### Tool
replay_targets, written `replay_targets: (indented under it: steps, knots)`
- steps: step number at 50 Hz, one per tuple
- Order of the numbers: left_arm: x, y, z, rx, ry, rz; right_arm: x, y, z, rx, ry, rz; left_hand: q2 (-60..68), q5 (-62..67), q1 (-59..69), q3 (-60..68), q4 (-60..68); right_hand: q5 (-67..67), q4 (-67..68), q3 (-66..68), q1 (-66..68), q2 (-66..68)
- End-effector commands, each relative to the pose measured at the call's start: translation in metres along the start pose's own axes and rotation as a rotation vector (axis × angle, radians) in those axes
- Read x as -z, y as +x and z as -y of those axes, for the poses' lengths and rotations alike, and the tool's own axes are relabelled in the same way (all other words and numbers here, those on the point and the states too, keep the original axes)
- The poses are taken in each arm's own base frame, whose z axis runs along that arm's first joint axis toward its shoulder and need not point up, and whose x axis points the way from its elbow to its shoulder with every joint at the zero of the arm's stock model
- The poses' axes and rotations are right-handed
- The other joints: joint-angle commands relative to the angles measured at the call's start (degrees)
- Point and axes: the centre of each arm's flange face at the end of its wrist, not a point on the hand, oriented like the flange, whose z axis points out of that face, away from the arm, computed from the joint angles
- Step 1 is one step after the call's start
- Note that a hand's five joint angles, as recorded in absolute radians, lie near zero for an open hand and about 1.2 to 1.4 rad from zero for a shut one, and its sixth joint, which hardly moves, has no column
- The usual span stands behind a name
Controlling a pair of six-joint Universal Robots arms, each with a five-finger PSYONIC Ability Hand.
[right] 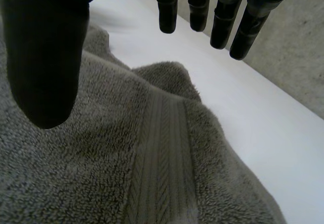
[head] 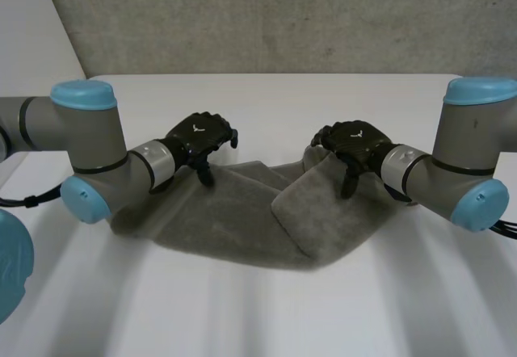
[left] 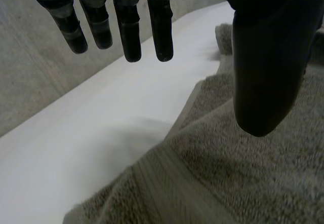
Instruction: Fold the towel.
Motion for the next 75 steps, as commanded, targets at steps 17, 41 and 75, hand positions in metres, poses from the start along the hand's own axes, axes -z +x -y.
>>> replay_targets:
  steps: [17,41,75]
  knots:
    - [-0.008,-0.015,-0.036,-0.069,-0.079,0.046,-0.018,-0.008,-0.019,-0.001,-0.023,0.027,9.44,8.97,9.58,-2.91,-3.35,26.88,-4.35,-2.39,27.36,27.61]
    - [-0.007,-0.021,-0.037,-0.116,-0.1,0.087,-0.009,-0.014,-0.017,0.033,-0.028,0.04,-0.31,-0.79,-0.17,-2.91,-3.35,38.83,-4.35,-2.39,39.3,39.56]
    - [-0.016,-0.026,-0.012,0.03,-0.214,0.088,0.0,-0.022,-0.017,0.036,-0.033,0.077,0.19,-0.29,0.33,-2.91,-3.35,38.15,-4.35,-2.39,38.63,38.88]
